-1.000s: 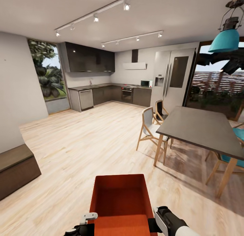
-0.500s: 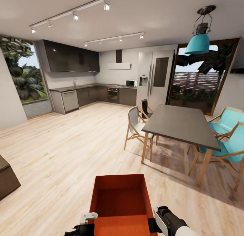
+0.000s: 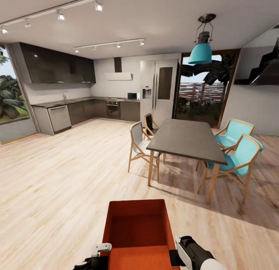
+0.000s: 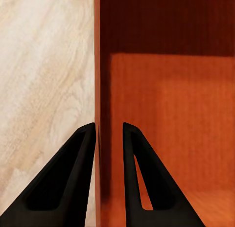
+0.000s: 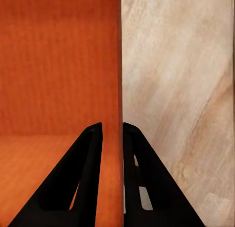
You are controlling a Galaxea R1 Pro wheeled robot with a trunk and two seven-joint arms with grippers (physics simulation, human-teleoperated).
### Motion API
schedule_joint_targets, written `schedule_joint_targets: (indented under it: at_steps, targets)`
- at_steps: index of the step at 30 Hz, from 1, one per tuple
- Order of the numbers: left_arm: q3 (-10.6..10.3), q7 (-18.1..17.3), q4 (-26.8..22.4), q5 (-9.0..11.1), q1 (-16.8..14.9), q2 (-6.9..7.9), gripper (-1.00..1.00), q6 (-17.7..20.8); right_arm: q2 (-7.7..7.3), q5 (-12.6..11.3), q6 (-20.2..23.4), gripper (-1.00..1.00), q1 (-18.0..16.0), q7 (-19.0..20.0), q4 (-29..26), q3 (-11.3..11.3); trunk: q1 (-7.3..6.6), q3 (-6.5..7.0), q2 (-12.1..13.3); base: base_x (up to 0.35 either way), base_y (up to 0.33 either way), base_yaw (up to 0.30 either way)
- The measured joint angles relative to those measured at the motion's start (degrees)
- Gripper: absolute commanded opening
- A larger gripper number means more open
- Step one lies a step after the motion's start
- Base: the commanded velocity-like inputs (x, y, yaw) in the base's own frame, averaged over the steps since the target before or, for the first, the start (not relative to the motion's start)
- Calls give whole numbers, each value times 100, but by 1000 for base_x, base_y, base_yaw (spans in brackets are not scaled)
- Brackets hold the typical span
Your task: Move the two storage containers from the living room to the garage. In the garage, place one container on the floor and stack the other container on top of it (either order is fine).
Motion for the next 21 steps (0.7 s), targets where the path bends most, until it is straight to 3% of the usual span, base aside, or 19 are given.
schedule_joint_targets:
  at_steps: [21]
  targets:
    - [4, 0, -2, -4, 0, -1, -100, 0, -2, -5, 0, -100, 0, 0, -3, 4, 0, 42, 0, 0, 0, -285]
